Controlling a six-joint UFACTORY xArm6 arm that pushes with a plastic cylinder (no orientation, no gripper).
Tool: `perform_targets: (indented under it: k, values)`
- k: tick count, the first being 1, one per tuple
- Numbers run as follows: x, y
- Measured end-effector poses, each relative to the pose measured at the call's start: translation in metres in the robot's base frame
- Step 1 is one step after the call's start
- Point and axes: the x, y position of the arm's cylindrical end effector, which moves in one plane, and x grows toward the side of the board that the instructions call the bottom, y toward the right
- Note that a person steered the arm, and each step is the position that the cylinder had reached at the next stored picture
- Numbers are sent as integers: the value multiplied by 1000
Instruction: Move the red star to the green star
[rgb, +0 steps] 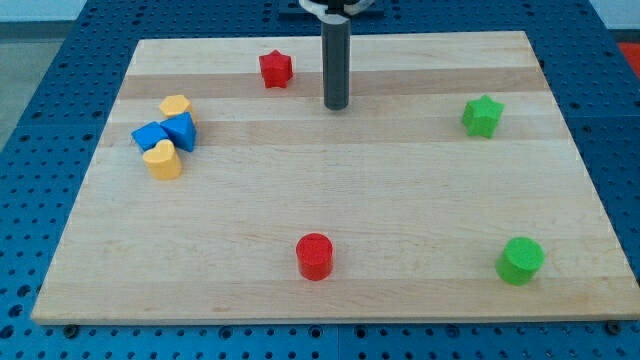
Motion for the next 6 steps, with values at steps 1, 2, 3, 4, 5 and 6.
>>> perform_targets:
  k: [1, 2, 3, 4, 5, 6]
  values:
    - [9, -44]
    - [19, -100]
    - [0, -131]
    - [-37, -145]
    - [-98, -124]
    - [-84, -115]
